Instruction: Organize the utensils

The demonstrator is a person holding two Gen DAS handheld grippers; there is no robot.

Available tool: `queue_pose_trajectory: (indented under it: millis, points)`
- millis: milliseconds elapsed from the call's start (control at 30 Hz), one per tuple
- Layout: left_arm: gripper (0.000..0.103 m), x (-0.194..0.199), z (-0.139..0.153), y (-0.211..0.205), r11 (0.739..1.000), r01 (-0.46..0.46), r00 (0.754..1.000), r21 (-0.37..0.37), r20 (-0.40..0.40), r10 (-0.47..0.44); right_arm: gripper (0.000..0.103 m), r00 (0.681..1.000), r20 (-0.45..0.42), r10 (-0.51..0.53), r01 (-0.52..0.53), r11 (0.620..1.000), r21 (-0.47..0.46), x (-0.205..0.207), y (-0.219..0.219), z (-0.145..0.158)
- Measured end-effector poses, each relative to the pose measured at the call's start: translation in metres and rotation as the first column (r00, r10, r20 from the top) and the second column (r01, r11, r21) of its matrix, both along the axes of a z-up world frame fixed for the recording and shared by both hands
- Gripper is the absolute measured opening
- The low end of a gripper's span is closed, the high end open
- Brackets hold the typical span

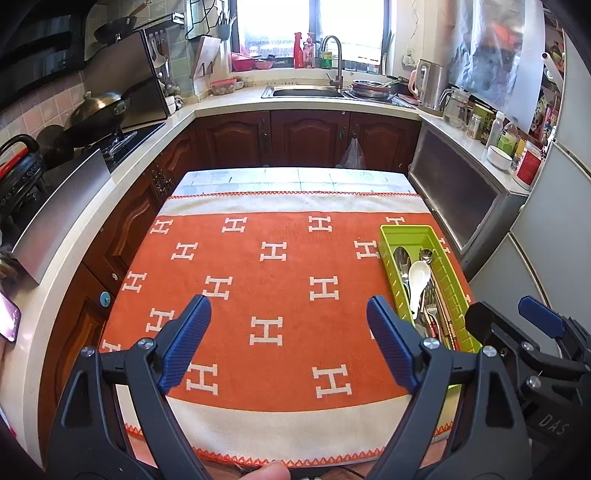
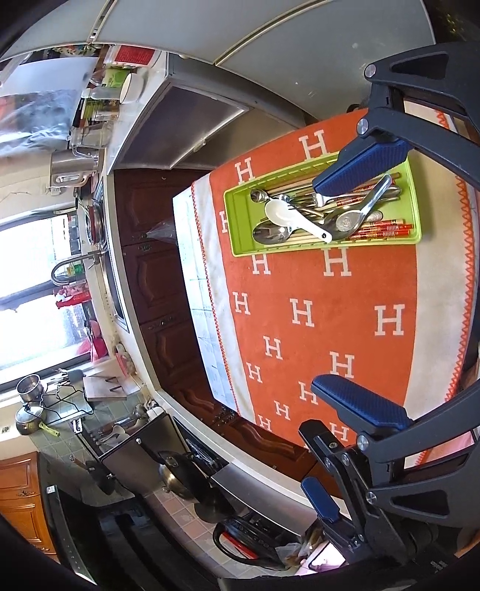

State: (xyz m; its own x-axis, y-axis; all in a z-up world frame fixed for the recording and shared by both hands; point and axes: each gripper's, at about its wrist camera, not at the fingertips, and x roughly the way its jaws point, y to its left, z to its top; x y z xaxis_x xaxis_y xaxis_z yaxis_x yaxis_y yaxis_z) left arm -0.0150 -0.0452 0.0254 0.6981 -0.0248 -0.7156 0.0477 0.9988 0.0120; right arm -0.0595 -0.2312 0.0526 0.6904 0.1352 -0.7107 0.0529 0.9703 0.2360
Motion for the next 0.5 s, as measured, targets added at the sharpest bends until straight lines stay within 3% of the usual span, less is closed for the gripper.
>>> queue_pose_trajectory:
  millis: [500]
  points:
    - [0.085,0.008,-0.008,0.002,1.000,-0.004,1.000,0.002,-0.017,0.004,0.100,1.000,-0.021,-0.014,0.014,1.000,0.003,0.011,0.005,-0.017]
